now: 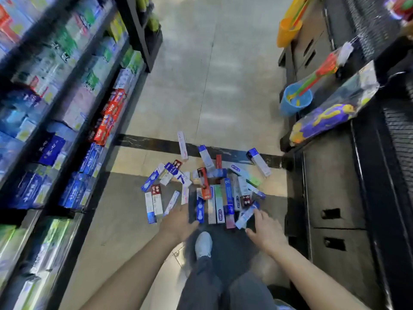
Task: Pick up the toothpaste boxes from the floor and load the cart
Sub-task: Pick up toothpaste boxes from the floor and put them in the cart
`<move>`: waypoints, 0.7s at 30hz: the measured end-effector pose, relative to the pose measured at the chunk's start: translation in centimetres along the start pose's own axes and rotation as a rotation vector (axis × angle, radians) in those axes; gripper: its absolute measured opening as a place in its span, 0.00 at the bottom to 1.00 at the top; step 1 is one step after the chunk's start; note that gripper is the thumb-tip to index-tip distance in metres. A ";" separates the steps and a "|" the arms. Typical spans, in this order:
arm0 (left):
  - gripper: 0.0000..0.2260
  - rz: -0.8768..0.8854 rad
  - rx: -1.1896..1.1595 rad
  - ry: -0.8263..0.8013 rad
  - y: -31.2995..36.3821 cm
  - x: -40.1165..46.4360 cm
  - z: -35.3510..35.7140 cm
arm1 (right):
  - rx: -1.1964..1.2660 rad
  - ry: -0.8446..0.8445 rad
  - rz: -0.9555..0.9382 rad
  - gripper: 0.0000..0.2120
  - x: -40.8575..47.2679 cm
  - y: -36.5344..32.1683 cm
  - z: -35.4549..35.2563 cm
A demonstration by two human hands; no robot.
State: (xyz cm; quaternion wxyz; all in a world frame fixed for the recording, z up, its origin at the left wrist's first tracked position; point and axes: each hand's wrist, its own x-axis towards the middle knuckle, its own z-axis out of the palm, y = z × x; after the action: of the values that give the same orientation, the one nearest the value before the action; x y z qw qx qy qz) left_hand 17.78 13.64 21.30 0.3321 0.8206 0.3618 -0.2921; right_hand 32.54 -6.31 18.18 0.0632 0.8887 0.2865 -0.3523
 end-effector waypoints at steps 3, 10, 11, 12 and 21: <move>0.22 -0.007 0.038 -0.023 -0.3 6.1 0.7 | 0.054 -0.047 0.024 0.31 5.3 0.6 1.4; 0.23 -0.110 0.051 -0.124 -3.1 19.8 6.7 | 0.104 -0.166 0.044 0.35 17.0 2.1 8.3; 0.24 -0.128 0.053 -0.134 -3.5 21.6 8.0 | 0.096 -0.188 0.045 0.35 18.7 2.3 9.6; 0.24 -0.139 0.056 -0.143 -4.0 23.5 9.2 | 0.105 -0.207 0.048 0.34 20.5 2.4 10.8; 0.19 -0.144 -0.071 -0.101 -7.4 41.7 21.0 | 0.383 -0.193 0.137 0.40 36.7 2.6 23.8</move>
State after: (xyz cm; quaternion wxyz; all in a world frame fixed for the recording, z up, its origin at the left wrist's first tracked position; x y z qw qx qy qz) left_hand 30.54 18.25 -24.00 0.3567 0.7645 0.4129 -0.3432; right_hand 41.54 1.11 -24.06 -0.0558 0.8641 0.1457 -0.4785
